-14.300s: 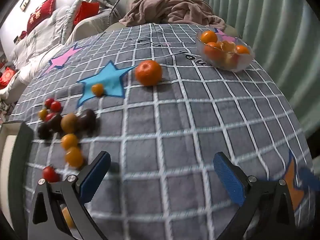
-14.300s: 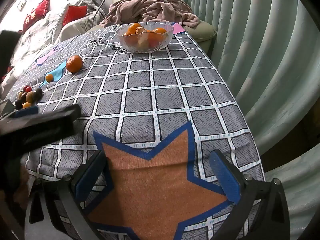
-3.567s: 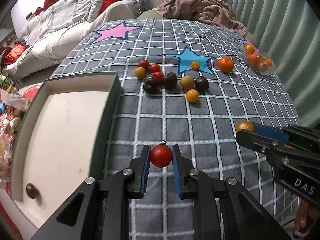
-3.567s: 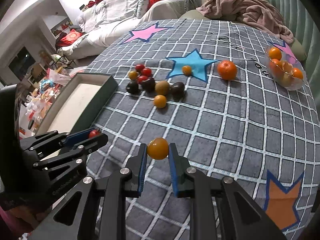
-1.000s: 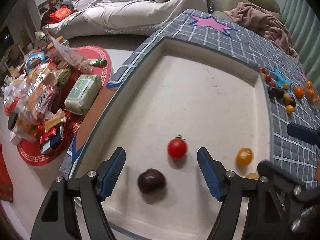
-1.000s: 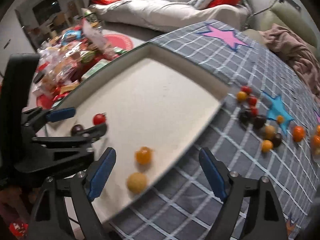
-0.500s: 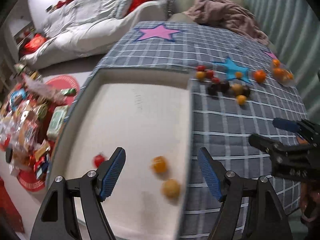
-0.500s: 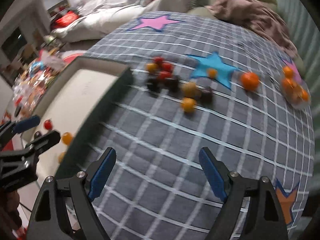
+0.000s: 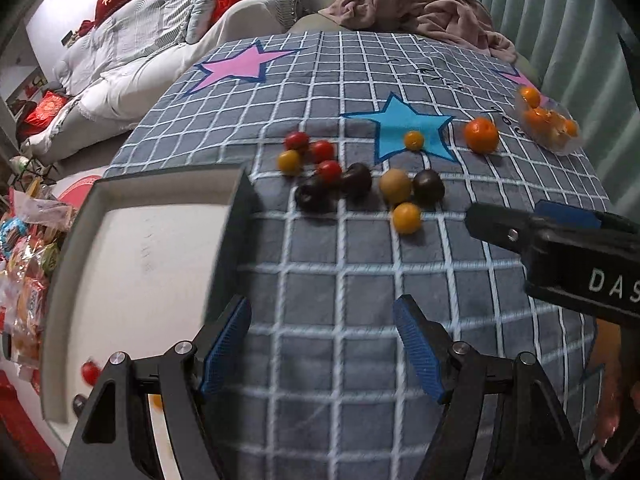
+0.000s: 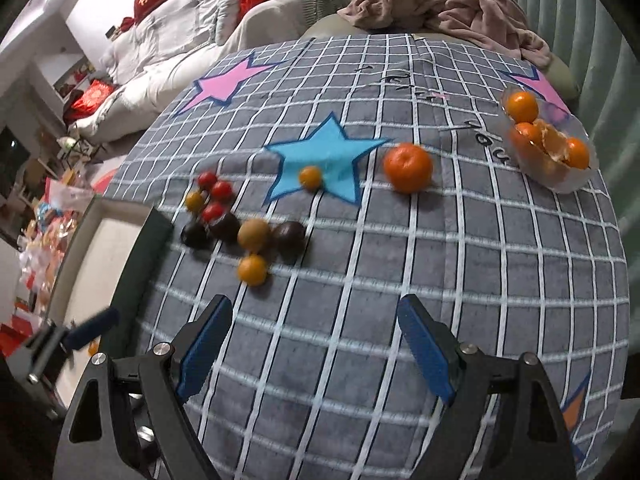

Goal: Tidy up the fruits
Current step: 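Move both tools back over the fruits on the cloth, then grasp the orange cherry tomato by the blue star with the right tool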

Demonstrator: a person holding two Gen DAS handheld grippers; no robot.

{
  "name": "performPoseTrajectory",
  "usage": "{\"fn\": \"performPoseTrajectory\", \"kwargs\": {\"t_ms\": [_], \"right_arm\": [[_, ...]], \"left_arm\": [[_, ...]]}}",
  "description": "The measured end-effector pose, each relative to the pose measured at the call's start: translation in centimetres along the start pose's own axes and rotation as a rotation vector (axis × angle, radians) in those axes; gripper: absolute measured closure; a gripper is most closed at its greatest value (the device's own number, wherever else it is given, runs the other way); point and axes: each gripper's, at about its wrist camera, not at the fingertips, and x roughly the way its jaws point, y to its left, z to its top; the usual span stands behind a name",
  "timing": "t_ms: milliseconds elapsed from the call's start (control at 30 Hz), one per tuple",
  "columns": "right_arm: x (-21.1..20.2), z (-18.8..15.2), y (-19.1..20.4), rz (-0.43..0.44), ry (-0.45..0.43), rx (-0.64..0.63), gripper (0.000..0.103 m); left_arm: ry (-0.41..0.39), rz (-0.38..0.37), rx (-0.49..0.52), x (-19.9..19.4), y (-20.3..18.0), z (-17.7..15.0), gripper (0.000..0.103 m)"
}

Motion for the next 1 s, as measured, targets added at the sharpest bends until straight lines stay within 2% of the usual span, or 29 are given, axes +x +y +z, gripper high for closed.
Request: {"fn": "performPoseTrajectory", "kwargs": {"t_ms": [167, 333, 533, 633, 700, 767, 800, 833, 1000], "right_arm": [[2.0, 2.0, -0.6, 0.016, 0.006, 0.023, 0.017], [4.0, 4.1, -0.1, 0.021, 0.008, -0.001, 0.028], [6.4, 5.4, 0.7, 0.020, 0.021, -0.034, 0.038], [6.9, 5.9, 1.3, -0.006, -0.002, -0.063, 0.040], [7.1, 6.0, 1.5, -0.036, -0.009, -0.087, 0.048], [7.1, 6.1, 1.5, -0.067, -0.017, -0.105, 0.066], [7.1, 6.1, 1.3, -0.056, -0.019, -0.108, 0.081], [7.1, 6.1, 0.9, -0.027, -0.012, -0.093, 0.089], [5.3, 5.2, -0.8, 0.068, -0.055, -0.042, 0.091]], "left_arm": [[-0.046, 0.019, -0.018, 1.6, -1.3, 1.1, 0.028], [-0.057, 0.006, -0.069, 3.1, -1.4, 2.1, 0.028], [-0.081, -0.018, -0.081, 3.9, -1.8, 2.8, 0.028], [-0.090, -0.026, -0.071, 4.1, -2.4, 3.2, 0.028], [-0.086, -0.039, -0.073, 4.3, -2.6, 3.3, 0.028], [-0.088, -0.050, -0.078, 4.5, -2.7, 3.4, 0.028], [-0.084, -0.054, -0.077, 4.5, -2.8, 3.4, 0.028], [-0.080, -0.057, -0.077, 4.6, -2.9, 3.4, 0.028], [-0.066, -0.060, -0.074, 4.8, -3.3, 3.3, 0.028]]}}
